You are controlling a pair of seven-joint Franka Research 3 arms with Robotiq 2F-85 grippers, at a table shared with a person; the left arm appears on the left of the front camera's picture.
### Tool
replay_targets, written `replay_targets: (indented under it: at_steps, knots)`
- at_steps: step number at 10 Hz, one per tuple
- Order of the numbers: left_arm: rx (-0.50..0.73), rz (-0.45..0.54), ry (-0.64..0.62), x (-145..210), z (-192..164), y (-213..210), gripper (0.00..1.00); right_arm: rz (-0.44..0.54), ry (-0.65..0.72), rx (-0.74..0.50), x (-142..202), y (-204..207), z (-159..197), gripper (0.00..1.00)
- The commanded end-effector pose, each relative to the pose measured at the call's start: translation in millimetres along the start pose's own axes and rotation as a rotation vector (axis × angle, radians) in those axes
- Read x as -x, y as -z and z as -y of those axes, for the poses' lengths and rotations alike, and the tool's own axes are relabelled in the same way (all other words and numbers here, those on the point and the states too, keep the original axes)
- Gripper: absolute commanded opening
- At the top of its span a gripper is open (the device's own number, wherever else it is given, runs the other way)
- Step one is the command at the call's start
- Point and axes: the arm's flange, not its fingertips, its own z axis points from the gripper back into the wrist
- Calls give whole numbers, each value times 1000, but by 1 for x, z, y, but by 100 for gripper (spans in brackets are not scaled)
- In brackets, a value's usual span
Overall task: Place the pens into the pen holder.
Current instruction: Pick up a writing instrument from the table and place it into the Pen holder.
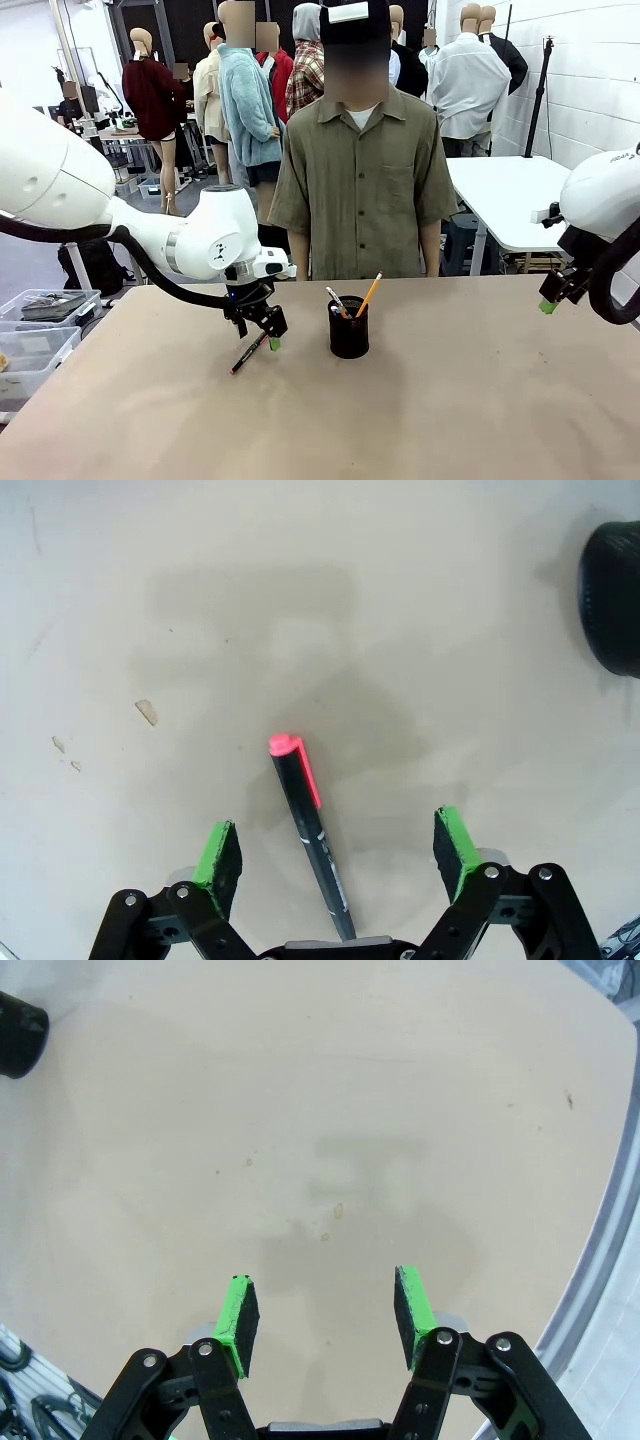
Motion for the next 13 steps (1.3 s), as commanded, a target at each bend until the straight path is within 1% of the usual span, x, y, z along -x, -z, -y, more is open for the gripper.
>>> replay_targets:
  at_steps: [1,2,4,6,7,13]
  knots:
    - [-49,4,-17,-4,0,3,100,1,-4,27,3,3,-1,69]
    - [-69,-19,-8,-1,2,5,97,1,-4,27,3,3,-1,69]
    - [-92,-22,-3,3,2,5,57,1,-4,27,3,3,-1,69]
    - [-84,-32,-4,3,2,9,17,1,-4,27,3,3,-1,69]
    - [-86,-43,0,3,2,11,0,1,-4,27,3,3,-1,69]
    - [-93,-87,12,5,2,16,0,1,-4,27,3,3,-1,69]
